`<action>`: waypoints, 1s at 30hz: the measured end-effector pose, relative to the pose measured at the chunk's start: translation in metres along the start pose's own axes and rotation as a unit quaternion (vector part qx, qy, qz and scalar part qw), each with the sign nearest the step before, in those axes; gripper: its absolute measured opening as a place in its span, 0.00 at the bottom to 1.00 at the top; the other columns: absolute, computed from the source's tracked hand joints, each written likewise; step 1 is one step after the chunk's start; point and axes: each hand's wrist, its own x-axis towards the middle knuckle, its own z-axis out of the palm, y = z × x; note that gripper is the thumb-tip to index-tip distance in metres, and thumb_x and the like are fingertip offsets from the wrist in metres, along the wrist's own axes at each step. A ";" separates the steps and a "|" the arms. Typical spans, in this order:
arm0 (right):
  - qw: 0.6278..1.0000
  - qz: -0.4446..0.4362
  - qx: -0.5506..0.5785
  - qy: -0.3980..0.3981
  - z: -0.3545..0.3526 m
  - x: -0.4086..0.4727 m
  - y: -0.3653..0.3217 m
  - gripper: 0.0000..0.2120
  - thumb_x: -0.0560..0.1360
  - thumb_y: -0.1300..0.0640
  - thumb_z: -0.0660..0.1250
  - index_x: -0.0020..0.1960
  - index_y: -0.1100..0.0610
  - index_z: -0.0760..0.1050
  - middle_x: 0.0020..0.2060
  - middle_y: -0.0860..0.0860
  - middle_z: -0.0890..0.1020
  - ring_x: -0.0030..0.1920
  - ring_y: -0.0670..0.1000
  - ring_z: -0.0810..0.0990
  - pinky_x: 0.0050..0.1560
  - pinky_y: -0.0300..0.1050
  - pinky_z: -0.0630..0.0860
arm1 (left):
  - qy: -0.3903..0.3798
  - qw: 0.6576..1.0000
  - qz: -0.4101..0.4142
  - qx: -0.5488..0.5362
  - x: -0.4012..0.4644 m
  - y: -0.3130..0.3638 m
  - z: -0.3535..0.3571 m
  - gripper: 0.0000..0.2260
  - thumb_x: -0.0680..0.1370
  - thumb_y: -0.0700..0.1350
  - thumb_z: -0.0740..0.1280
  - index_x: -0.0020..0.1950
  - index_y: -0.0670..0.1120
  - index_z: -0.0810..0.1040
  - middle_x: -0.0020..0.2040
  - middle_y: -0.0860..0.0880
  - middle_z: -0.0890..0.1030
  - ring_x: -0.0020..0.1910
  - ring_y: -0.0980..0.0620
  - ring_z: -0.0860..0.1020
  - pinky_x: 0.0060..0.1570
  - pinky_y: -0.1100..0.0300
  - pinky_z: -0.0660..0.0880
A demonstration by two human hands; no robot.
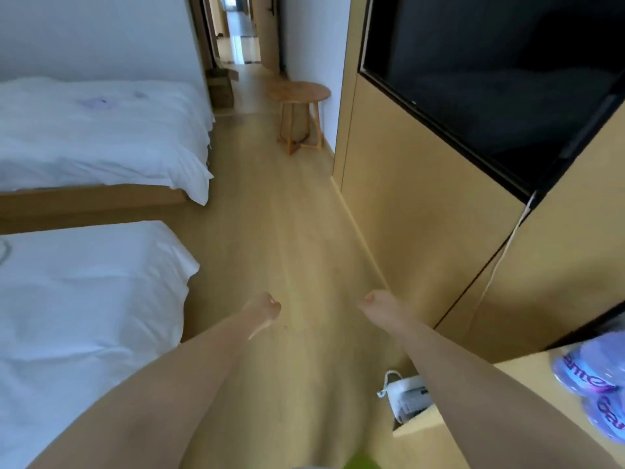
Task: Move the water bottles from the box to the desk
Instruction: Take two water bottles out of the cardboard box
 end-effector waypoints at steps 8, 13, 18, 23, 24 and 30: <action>0.999 -0.022 -0.010 -0.039 0.006 0.144 -0.069 0.12 0.80 0.56 0.60 0.52 0.64 0.78 0.50 0.61 0.80 0.57 0.60 0.79 0.47 0.44 0.70 | -0.006 0.998 -0.059 -0.022 0.111 0.002 -0.041 0.16 0.82 0.39 0.55 0.65 0.36 0.73 0.61 0.37 0.77 0.61 0.39 0.76 0.55 0.55 0.74; 0.998 -0.044 -0.016 -0.032 -0.031 0.269 -0.121 0.12 0.79 0.55 0.63 0.50 0.64 0.78 0.52 0.64 0.81 0.56 0.61 0.80 0.53 0.49 0.74 | 0.020 0.998 -0.062 -0.022 0.212 0.060 -0.083 0.16 0.81 0.38 0.55 0.66 0.34 0.73 0.64 0.36 0.75 0.64 0.39 0.74 0.57 0.53 0.72; 0.995 -0.055 -0.052 -0.057 -0.071 0.373 -0.174 0.13 0.80 0.54 0.62 0.55 0.64 0.76 0.58 0.63 0.79 0.61 0.61 0.76 0.59 0.48 0.71 | 0.053 0.997 -0.049 0.014 0.297 0.124 -0.124 0.15 0.80 0.40 0.55 0.60 0.36 0.76 0.60 0.38 0.78 0.59 0.40 0.77 0.54 0.56 0.73; 0.991 -0.067 -0.093 -0.072 -0.087 0.447 -0.215 0.11 0.79 0.52 0.63 0.50 0.61 0.76 0.56 0.62 0.80 0.58 0.60 0.79 0.54 0.45 0.73 | 0.049 0.997 -0.046 0.045 0.372 0.164 -0.153 0.15 0.80 0.42 0.57 0.62 0.39 0.77 0.62 0.41 0.78 0.61 0.42 0.76 0.57 0.57 0.72; 0.990 -0.064 -0.100 -0.076 -0.088 0.461 -0.222 0.14 0.79 0.52 0.63 0.53 0.62 0.77 0.57 0.61 0.80 0.59 0.60 0.78 0.55 0.45 0.73 | 0.047 0.996 -0.051 0.048 0.387 0.168 -0.158 0.15 0.80 0.42 0.57 0.63 0.40 0.76 0.62 0.41 0.78 0.62 0.42 0.76 0.57 0.57 0.72; 0.986 -0.051 -0.125 -0.099 -0.090 0.558 -0.266 0.18 0.80 0.50 0.61 0.58 0.64 0.77 0.57 0.60 0.80 0.58 0.59 0.78 0.57 0.47 0.73 | 0.052 0.996 -0.066 0.026 0.495 0.177 -0.192 0.15 0.80 0.42 0.57 0.63 0.41 0.76 0.61 0.42 0.78 0.61 0.42 0.76 0.55 0.59 0.72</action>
